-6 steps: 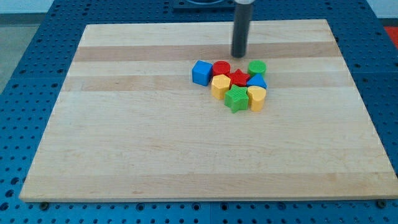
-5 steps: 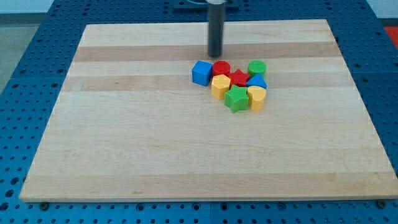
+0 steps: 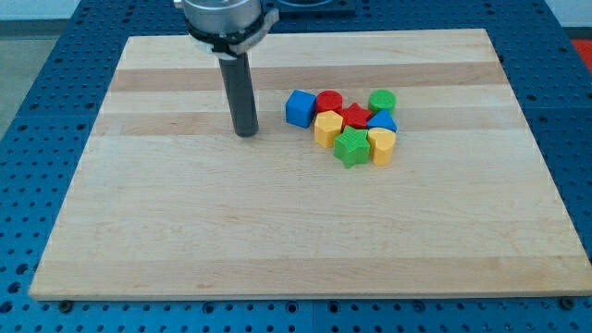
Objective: Move the blue cube towards the left of the green circle
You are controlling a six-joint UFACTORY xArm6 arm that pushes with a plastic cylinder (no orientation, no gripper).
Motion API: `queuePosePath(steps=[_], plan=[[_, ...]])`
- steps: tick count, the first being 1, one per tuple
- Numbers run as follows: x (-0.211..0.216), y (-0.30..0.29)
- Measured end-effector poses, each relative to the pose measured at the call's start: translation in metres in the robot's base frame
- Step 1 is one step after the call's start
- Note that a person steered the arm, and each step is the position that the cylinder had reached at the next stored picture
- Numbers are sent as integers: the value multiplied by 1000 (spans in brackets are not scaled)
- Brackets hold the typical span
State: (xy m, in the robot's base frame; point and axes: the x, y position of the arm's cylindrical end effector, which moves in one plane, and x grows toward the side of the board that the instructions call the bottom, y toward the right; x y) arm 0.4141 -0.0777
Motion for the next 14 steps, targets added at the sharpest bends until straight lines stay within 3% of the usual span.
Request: queuePosePath(steps=[2,8,14], plan=[[9,29],[-79,53],[-129,123]])
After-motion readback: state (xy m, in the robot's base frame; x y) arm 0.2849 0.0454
